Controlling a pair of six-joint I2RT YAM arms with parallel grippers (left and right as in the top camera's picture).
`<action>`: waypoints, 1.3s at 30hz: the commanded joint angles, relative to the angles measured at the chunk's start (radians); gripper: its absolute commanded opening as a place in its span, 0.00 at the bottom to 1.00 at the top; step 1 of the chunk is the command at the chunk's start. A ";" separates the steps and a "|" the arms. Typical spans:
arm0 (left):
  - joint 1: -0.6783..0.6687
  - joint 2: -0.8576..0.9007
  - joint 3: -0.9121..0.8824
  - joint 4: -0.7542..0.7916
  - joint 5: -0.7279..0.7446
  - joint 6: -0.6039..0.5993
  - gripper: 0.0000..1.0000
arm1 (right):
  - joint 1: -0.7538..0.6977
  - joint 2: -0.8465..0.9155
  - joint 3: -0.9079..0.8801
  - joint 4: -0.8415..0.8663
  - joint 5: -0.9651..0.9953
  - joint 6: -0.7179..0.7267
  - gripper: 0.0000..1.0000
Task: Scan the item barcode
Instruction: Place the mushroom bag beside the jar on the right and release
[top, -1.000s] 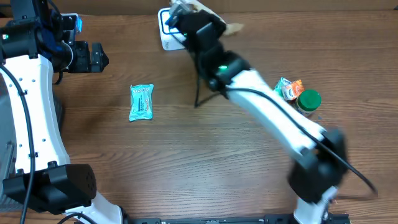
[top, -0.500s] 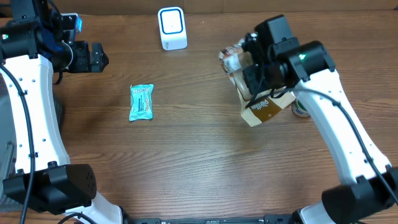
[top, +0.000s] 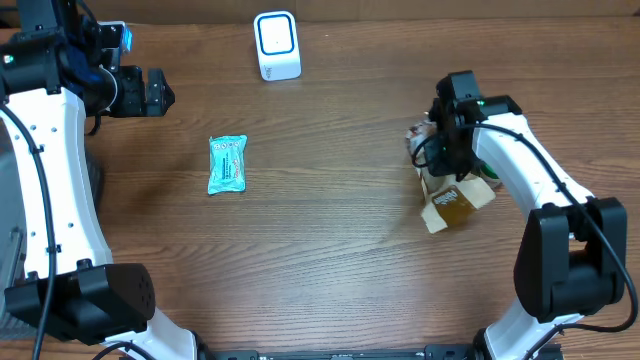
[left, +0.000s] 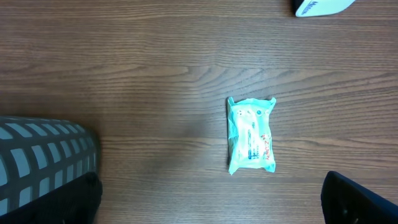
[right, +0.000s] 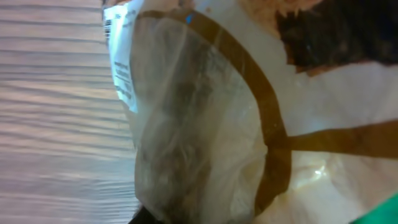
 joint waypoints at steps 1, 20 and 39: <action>0.010 0.003 0.000 0.004 -0.006 0.025 0.99 | -0.019 -0.006 -0.001 0.023 0.146 0.002 0.25; 0.010 0.003 0.000 0.004 -0.007 0.025 0.99 | -0.128 -0.008 0.051 0.050 0.142 0.017 0.47; 0.010 0.003 0.000 0.004 -0.007 0.025 1.00 | -0.128 -0.006 0.336 -0.075 -0.679 0.025 1.00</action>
